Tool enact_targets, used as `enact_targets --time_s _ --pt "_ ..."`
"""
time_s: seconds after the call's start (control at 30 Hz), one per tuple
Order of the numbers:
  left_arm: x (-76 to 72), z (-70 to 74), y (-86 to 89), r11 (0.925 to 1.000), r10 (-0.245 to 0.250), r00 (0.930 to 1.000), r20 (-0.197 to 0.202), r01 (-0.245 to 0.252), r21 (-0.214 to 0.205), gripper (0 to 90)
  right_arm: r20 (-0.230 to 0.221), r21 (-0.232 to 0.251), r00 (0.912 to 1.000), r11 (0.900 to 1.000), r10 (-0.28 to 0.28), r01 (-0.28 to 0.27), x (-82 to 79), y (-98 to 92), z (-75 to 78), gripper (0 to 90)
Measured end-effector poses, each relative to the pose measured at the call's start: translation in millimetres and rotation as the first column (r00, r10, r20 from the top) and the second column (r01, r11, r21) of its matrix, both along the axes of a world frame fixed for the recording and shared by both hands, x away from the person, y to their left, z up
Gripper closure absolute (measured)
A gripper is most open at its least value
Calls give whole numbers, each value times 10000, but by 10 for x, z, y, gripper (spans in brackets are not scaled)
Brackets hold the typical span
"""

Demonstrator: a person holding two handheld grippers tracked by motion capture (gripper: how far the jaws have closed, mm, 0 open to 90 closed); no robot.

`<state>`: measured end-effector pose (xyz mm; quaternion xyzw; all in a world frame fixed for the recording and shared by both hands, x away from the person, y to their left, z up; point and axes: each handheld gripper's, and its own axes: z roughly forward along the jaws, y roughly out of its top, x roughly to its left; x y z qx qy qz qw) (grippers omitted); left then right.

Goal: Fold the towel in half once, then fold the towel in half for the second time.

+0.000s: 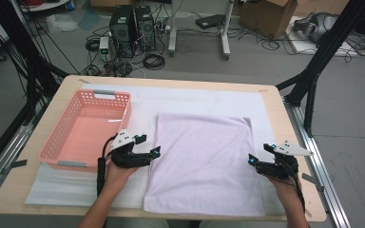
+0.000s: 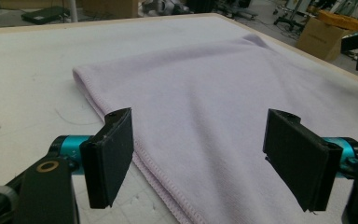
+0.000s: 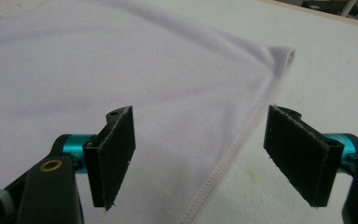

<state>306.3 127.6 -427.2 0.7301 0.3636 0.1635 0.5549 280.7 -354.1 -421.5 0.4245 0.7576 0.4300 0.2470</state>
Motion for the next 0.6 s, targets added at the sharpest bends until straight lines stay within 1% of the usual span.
enact_targets --time_s 0.1,0.13,0.2,0.27,0.4,0.47,0.6 --pt "1 6 9 10000 -14 10000 -38 14 46 252 -12 30 10000 10000 14 -14 17 3 0 236" --pt "7 13 15 10000 55 10000 -26 -55 31 255 -9 73 10000 10000 0 0 22 5 4 236" --pt "18 34 33 9998 183 9998 9 -183 -63 259 30 29 10000 10000 36 -36 46 3 4 236" --pt "26 45 27 9997 201 9998 -80 -202 -147 259 8 21 10000 10000 14 -14 59 -2 3 236" --pt "36 75 -53 9999 96 9997 -241 -95 51 260 -31 194 10000 9998 -54 54 70 -26 10 236" --pt "68 88 -81 9998 148 9994 -316 -145 96 260 36 203 10000 9998 -54 53 85 -41 18 235" --pt "169 119 -132 9998 186 9990 -412 -184 50 261 -1 327 9999 9994 -141 141 100 -71 27 235"
